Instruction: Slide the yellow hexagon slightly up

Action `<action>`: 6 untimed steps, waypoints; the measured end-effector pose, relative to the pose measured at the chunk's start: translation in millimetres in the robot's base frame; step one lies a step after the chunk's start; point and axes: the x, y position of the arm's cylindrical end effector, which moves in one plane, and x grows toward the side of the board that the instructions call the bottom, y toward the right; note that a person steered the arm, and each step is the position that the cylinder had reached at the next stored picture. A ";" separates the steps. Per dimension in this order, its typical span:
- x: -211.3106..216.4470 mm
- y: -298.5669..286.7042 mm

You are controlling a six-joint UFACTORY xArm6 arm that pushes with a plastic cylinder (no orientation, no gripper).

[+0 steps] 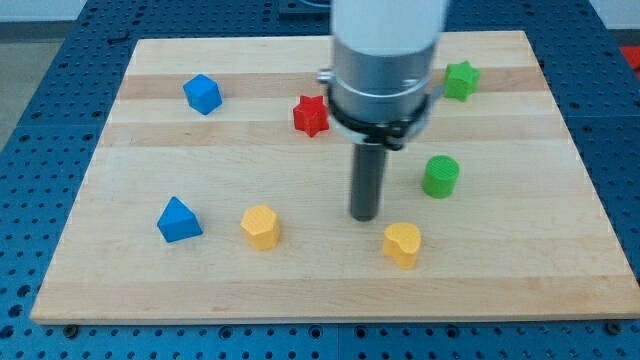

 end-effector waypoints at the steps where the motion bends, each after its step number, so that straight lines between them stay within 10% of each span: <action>1: 27.8 -13.0; 6: 53.8 -108.9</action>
